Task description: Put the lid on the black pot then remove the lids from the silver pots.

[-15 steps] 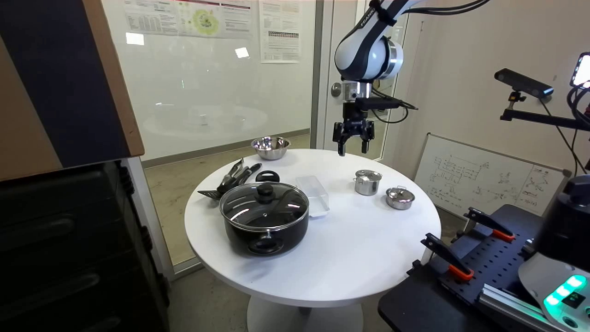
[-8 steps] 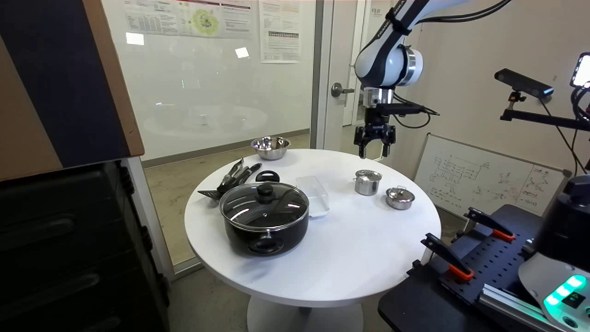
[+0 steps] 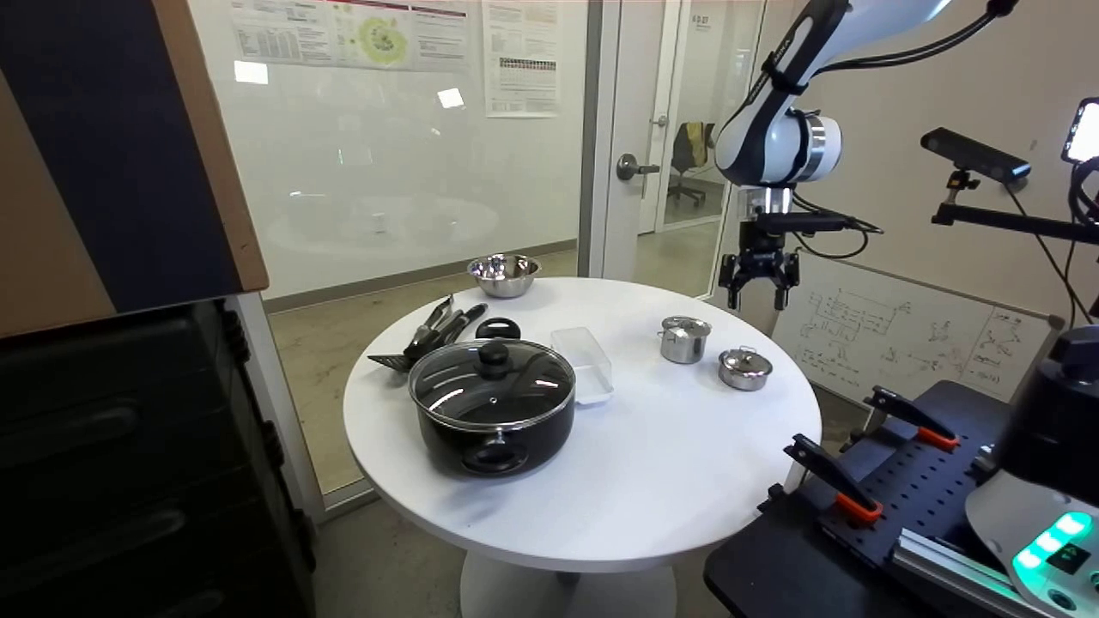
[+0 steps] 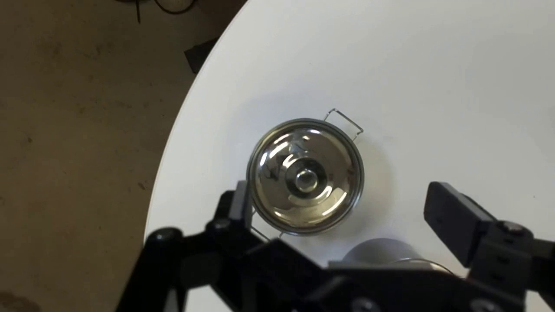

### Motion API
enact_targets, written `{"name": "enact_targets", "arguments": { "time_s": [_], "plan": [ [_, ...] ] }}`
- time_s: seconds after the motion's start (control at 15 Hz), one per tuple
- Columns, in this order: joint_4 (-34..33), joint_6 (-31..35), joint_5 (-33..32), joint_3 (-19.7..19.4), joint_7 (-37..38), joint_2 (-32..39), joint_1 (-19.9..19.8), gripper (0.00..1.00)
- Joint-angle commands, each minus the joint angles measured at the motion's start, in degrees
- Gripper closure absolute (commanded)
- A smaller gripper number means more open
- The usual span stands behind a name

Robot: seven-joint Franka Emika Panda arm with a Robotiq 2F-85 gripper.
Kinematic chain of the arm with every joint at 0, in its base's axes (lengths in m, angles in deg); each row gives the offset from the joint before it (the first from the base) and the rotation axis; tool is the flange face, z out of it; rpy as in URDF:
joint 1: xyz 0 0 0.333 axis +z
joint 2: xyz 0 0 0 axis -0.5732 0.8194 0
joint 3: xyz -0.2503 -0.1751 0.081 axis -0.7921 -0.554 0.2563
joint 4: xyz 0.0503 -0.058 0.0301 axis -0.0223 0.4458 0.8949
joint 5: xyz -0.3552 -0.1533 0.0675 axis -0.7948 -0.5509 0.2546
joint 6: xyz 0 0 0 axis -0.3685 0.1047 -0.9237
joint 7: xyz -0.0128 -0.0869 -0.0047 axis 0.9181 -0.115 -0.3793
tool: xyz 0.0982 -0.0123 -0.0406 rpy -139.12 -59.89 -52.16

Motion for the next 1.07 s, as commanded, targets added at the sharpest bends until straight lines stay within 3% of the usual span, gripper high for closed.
{"name": "enact_targets", "arguments": {
  "time_s": [0.0,1.0],
  "plan": [
    [1.07,3.10,0.11,-0.30,0.83,2.18,0.49,0.00],
    [-3.02,8.18,3.22,0.44,2.38,9.77,-1.47,0.00]
  ]
}}
